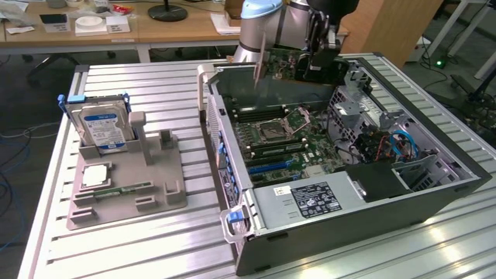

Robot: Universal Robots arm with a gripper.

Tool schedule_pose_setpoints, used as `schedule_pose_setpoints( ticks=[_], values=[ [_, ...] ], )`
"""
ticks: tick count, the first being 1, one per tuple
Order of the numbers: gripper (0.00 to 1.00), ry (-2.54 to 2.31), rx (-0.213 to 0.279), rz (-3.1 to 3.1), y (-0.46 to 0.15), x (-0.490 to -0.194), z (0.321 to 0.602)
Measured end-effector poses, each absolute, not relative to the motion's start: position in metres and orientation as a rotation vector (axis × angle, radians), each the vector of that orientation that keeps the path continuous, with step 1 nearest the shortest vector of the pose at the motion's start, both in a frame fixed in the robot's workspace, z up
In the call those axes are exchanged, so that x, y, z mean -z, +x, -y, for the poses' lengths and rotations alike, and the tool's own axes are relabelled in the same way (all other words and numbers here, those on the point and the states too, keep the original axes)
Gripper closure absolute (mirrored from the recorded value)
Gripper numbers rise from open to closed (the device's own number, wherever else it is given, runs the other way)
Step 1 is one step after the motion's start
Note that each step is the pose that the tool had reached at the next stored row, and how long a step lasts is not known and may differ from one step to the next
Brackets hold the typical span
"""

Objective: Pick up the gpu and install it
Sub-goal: 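Insert the gpu into the slot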

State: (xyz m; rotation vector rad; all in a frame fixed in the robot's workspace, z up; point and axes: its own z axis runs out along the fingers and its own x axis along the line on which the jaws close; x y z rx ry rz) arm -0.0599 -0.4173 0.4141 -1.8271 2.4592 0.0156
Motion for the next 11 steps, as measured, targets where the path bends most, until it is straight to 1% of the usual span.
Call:
schedule_pose_setpoints(
  ticks=[11],
  values=[
    [0.72,-2.057,-0.027,-2.272,-0.0599,-0.4138,0.4173]
  ],
)
